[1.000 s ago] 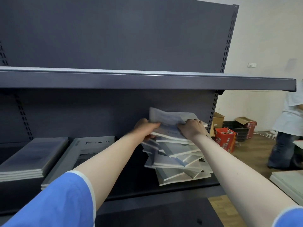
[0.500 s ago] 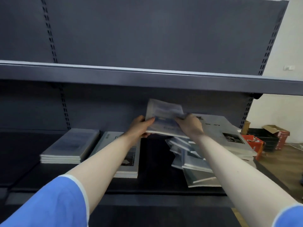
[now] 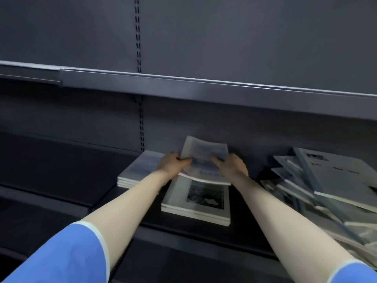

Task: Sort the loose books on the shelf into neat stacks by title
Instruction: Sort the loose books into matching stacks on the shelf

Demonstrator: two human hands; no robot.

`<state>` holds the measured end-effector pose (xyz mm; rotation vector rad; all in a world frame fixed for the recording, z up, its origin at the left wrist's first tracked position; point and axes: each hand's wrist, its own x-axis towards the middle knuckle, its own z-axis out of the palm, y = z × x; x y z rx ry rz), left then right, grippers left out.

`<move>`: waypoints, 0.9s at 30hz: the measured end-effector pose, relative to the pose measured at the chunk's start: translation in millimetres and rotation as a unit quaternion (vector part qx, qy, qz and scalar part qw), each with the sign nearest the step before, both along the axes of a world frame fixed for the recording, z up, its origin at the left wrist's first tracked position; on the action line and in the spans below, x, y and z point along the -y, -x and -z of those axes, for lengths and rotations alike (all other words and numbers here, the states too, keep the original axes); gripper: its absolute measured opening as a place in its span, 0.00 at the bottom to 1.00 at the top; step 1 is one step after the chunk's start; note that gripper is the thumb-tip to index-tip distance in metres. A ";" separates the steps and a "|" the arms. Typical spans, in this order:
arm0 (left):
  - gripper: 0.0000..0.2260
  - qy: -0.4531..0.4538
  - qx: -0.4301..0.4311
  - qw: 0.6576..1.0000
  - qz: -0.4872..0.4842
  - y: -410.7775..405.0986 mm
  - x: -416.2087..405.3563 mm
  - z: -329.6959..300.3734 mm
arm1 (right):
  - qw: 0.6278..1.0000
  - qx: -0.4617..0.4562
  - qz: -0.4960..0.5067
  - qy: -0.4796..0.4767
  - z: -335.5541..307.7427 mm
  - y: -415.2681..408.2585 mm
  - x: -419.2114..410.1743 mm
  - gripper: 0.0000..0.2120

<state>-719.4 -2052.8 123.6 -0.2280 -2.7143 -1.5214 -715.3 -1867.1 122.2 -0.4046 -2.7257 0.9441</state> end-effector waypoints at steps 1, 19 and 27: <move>0.12 0.007 0.008 1.000 -0.009 1.9 9.9 3.7 | 1.000 0.004 -0.006 -0.003 4.1 5.9 10.3 0.21; 0.22 0.175 0.045 0.975 -0.131 35.1 141.4 52.9 | 0.997 0.042 -0.010 -0.057 65.4 63.5 160.1 0.26; 0.21 0.242 -0.004 0.958 -0.151 46.4 154.4 68.0 | 0.996 0.060 0.012 -0.071 79.4 71.6 181.8 0.24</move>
